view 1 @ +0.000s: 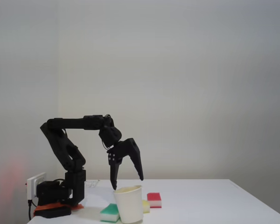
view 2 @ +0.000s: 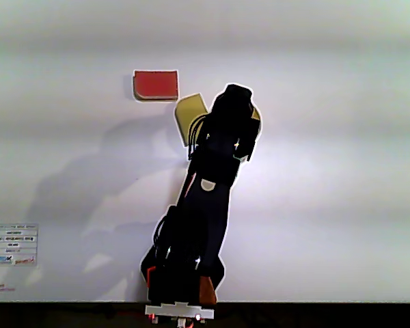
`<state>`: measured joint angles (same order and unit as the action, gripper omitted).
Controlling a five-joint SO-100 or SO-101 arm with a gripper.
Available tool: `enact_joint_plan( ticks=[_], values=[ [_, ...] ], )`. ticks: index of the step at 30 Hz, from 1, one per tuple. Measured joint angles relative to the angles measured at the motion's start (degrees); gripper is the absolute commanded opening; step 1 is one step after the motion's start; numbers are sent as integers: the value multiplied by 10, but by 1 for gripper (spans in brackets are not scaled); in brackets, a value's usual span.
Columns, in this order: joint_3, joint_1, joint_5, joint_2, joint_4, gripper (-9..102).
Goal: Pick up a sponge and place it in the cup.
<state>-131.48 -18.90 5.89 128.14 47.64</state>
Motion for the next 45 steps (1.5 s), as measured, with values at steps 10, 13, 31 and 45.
enact_joint_plan(
  ticks=[10,13,31,45],
  values=[
    [1,21,-33,17,4,4],
    [4,25,-47,28,4,1],
    [-204,117,-81,423,171,0],
    [-454,142,-54,580,119,0]
  ],
)
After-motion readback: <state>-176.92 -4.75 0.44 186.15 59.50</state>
